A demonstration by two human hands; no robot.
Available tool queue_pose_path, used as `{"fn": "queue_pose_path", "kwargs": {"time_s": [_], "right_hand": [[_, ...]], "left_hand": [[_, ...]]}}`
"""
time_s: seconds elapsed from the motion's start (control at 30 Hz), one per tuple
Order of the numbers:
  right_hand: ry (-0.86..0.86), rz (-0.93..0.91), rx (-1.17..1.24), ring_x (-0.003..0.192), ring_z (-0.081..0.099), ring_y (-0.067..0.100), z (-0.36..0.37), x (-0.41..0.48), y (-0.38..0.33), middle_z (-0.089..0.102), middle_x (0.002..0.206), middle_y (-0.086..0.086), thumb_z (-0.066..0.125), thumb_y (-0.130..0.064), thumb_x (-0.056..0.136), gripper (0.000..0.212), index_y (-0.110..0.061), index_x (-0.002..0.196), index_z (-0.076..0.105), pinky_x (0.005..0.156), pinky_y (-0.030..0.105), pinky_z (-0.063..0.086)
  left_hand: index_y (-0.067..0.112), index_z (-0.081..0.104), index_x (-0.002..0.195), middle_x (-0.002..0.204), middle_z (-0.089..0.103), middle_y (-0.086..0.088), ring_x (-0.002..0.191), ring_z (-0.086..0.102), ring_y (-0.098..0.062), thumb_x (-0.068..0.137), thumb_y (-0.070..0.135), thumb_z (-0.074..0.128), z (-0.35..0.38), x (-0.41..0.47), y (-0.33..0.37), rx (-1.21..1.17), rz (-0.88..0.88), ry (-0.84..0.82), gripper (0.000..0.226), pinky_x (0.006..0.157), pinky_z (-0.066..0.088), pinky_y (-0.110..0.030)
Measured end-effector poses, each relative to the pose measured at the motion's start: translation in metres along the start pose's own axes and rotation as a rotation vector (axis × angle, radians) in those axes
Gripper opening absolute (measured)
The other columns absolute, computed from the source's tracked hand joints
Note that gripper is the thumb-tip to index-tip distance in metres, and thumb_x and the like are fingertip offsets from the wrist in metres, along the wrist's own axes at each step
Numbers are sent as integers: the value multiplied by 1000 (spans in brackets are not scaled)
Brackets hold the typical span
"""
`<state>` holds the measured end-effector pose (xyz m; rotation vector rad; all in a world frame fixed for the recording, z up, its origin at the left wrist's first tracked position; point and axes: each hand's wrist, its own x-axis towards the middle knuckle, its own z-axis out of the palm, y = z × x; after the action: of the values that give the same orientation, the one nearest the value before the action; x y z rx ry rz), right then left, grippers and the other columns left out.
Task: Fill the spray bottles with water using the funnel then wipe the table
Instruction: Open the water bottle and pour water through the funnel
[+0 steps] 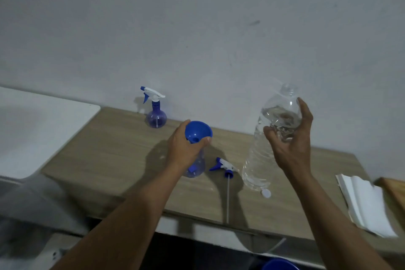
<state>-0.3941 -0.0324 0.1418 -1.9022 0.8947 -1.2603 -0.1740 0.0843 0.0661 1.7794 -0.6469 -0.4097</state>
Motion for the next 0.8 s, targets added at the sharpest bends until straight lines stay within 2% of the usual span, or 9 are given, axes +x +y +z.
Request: {"fn": "queue_pose_path", "kwargs": {"time_s": [0.2, 0.27, 0.33, 0.37, 0.47, 0.57, 0.63, 0.7, 0.8], "right_hand": [[-47, -37, -40, 110, 66, 15, 6, -7, -18, 51, 113, -50, 77, -8, 85, 93, -44, 152, 24, 93, 51, 57], [-92, -39, -86, 103, 68, 8, 7, -6, -24, 52, 111, -50, 77, -7, 85, 95, -47, 152, 22, 89, 39, 59], [-146, -35, -122, 96, 67, -4, 7, -4, -28, 55, 107, -50, 76, -6, 85, 94, -48, 151, 24, 80, 19, 56], [-179, -33, -127, 96, 66, -8, 8, -4, -30, 56, 109, -48, 76, -6, 85, 92, -49, 150, 26, 78, 15, 55], [-315, -7, -143, 102, 67, -3, 12, -6, -32, 61, 118, -31, 76, -8, 84, 91, -55, 146, 30, 86, 26, 56], [-471, -11, -237, 104, 64, -9, 17, -8, -31, 53, 121, -44, 77, -13, 84, 92, -58, 146, 26, 86, 23, 52], [-541, -3, -285, 104, 65, -7, 20, -10, -29, 55, 121, -38, 78, -17, 84, 94, -61, 146, 23, 86, 25, 53], [-574, 11, -306, 101, 66, -7, 21, -11, -25, 58, 116, -37, 79, -17, 83, 95, -61, 146, 23, 84, 25, 53], [-613, 11, -327, 98, 63, -16, 24, -14, -20, 54, 111, -47, 79, -16, 84, 95, -61, 146, 23, 78, 16, 51]], "left_hand": [[26, 38, 149, 144, 49, 3, 129, 49, -18, 63, 50, 88, -7, 7, -1, 30, -2, -55, 103, 105, 45, -38], [25, 43, 146, 139, 54, 4, 125, 53, -17, 61, 52, 88, -8, 11, -3, 22, -10, -59, 99, 102, 46, -35], [26, 49, 139, 130, 59, 7, 118, 57, -16, 57, 56, 87, -8, 14, -5, 29, -6, -60, 95, 96, 48, -31], [27, 50, 137, 127, 60, 8, 115, 58, -15, 57, 56, 86, -9, 14, -4, 29, -5, -64, 93, 93, 48, -30], [27, 54, 126, 118, 61, 13, 109, 59, -12, 59, 52, 88, -11, 15, -5, 30, 1, -75, 80, 86, 46, -25], [32, 55, 121, 100, 57, 23, 98, 57, -7, 64, 41, 90, -16, 13, -2, 33, 41, -99, 67, 75, 41, -16], [35, 55, 111, 89, 54, 28, 89, 56, -5, 65, 37, 90, -18, 14, -3, 41, 67, -120, 58, 68, 39, -10], [32, 56, 113, 90, 55, 26, 87, 55, -4, 65, 37, 90, -18, 15, -3, 29, 75, -136, 59, 68, 40, -10], [23, 56, 125, 101, 56, 18, 95, 57, -9, 65, 41, 90, -19, 16, -4, 23, 86, -141, 71, 73, 43, -17]]}}
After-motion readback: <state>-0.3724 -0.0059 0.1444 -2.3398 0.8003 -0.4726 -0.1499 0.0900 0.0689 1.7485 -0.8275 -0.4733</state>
